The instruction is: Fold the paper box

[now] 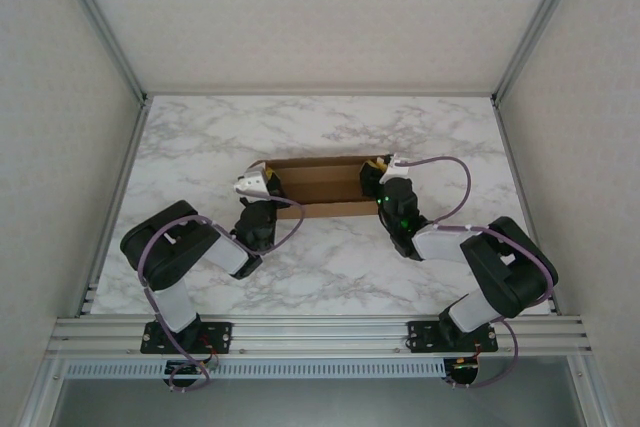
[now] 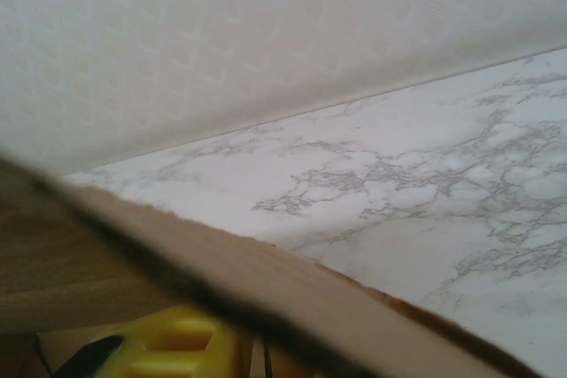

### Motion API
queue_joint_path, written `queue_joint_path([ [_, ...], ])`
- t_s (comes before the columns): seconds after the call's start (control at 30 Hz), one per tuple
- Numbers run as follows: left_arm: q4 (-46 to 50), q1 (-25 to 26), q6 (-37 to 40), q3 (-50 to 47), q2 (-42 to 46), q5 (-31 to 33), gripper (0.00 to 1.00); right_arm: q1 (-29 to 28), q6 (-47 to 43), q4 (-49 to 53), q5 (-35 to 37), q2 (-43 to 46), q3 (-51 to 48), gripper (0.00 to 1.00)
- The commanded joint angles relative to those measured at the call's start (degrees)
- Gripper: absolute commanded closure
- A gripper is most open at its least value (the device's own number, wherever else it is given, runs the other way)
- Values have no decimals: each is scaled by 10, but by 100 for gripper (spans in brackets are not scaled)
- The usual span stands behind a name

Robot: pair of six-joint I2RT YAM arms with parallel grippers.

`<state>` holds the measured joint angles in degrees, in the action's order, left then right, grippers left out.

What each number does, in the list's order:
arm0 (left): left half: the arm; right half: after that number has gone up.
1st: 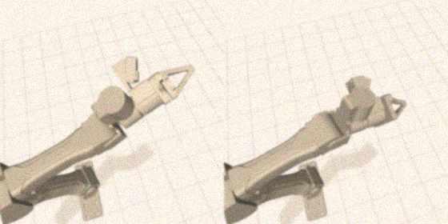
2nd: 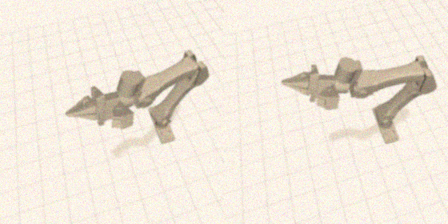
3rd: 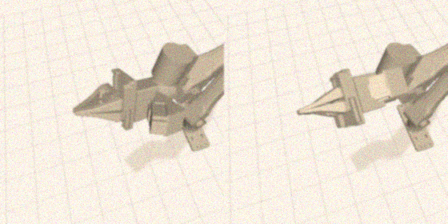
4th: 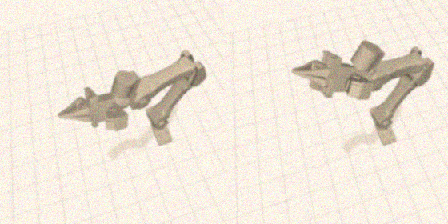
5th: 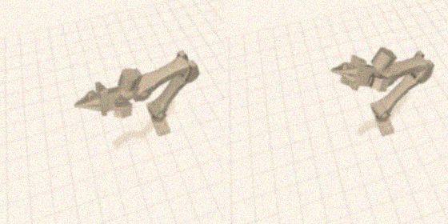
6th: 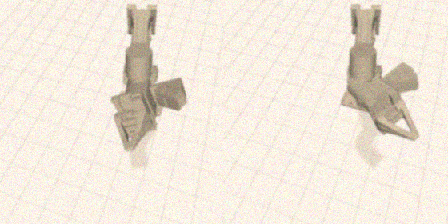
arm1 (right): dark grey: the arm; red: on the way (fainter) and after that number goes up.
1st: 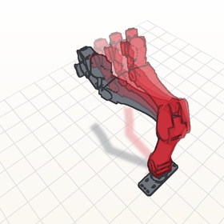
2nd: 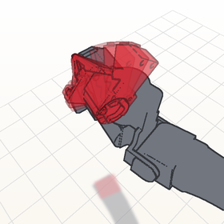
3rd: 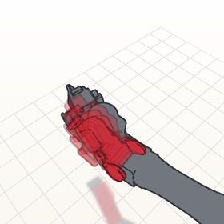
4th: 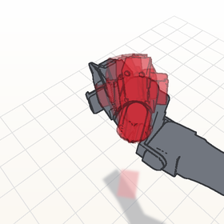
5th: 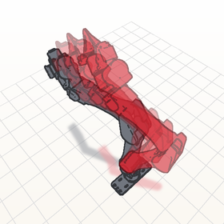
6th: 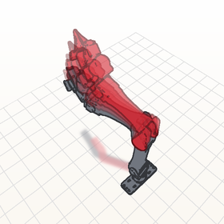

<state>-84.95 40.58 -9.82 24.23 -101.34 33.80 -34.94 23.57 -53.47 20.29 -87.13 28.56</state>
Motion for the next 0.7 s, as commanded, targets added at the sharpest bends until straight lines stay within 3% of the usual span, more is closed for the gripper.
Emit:
queue_joint_path([
  [0.0, -26, 13, -5, -20, -13, -42, 95, -21, -6, -12, -33, -11, -21, 75],
  [0.2, -17, 32, 4, -36, -15, -23, 97, -28, -9, -9, -35, 6, -53, 73],
  [0.67, -21, 55, 71, -56, -48, 27, 100, -30, -44, 42, -46, 81, -87, 54],
])
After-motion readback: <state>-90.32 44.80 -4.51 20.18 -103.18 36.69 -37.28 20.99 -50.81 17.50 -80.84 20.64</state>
